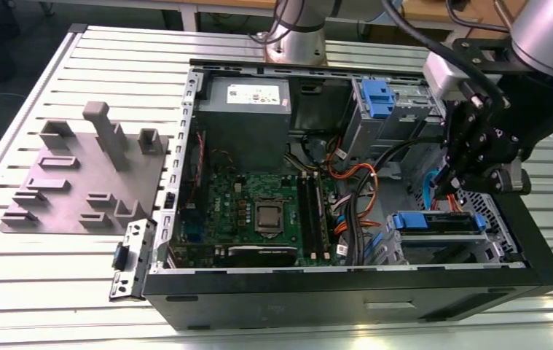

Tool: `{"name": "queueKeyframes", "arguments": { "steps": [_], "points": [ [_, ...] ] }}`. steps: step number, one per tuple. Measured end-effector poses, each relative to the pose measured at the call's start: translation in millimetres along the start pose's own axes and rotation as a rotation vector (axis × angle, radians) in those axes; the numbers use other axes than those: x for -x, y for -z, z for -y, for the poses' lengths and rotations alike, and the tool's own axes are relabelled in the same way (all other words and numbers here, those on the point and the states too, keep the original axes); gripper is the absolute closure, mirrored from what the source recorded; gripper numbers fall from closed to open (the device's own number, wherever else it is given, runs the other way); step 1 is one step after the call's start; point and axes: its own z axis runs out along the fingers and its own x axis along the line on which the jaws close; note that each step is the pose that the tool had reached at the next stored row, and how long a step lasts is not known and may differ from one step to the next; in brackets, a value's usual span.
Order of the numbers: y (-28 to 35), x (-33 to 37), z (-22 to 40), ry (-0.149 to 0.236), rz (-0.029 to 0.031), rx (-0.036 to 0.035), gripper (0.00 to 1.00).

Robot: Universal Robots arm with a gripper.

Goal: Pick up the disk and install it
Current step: 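Insert the second disk wire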

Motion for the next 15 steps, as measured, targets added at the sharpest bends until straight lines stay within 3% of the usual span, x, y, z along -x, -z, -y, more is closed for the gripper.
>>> {"name": "queueKeyframes", "arguments": {
  "steps": [9, 15],
  "points": [
    [-4.4, -2.9, -9.8, 0.005, 0.0012, -0.0429, 0.84],
    [-8.1, -12.3, -13.5, 0.008, 0.0014, -0.0576, 0.84]
  ]
}}
